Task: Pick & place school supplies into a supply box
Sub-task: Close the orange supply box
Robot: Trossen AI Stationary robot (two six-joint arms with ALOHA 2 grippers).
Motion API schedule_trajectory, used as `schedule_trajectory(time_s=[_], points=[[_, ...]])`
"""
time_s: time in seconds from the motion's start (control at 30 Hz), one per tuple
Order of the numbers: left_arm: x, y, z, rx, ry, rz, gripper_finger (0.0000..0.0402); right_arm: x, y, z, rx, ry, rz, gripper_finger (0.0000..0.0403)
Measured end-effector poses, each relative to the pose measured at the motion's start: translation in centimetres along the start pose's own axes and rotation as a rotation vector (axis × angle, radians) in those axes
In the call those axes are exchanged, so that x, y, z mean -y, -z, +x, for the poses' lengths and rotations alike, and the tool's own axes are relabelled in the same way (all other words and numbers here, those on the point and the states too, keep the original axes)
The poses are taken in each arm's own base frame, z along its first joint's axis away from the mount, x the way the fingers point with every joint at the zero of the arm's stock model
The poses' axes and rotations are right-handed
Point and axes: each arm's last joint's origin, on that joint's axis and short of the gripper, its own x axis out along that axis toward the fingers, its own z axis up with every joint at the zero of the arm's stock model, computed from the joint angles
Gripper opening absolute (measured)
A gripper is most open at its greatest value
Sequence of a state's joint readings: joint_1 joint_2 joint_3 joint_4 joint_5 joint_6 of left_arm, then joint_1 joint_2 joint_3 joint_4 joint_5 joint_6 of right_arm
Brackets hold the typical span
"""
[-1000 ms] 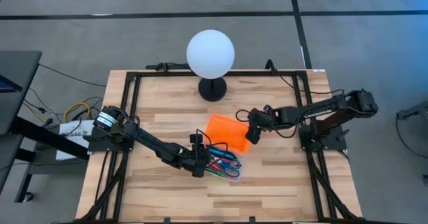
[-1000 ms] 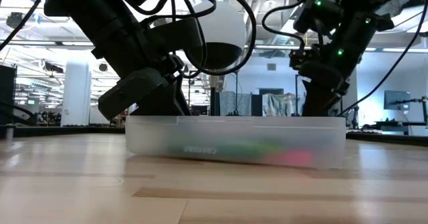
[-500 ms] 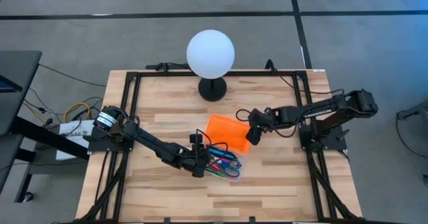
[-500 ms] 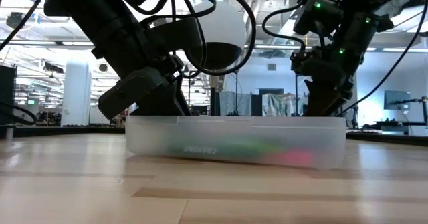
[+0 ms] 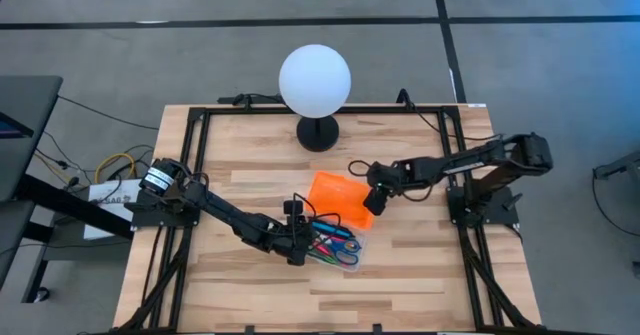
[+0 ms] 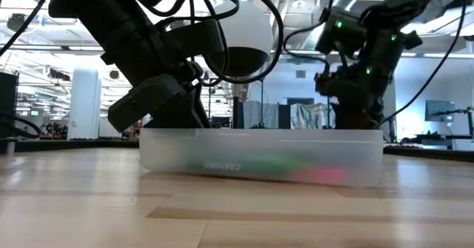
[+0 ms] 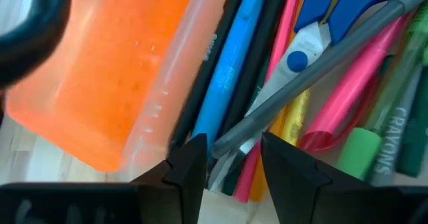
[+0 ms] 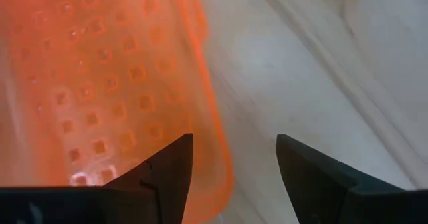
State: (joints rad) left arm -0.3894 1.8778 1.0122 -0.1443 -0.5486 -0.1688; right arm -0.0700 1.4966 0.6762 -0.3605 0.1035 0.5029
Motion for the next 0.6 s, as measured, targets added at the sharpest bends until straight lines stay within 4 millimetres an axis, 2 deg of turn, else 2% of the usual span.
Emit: schedule_trajectory(time_s=[0.1,0.27,0.6], points=[[0.0,0.0,0.0,-0.001,0.006,-0.001,0.0137,0.0,0.0,1.0,-0.016,0.003,-0.021,0.0205],[0.0,0.0,0.0,-0.002,0.009,-0.002,0.0137,-0.3,-0.3,1.3,-0.006,-0.030,-0.059,0.0205],[-0.1,0.0,0.2,-0.005,0.013,-0.026,0.0137,-0.9,-0.7,-1.0,0.088,-0.121,-0.098,0.0205]])
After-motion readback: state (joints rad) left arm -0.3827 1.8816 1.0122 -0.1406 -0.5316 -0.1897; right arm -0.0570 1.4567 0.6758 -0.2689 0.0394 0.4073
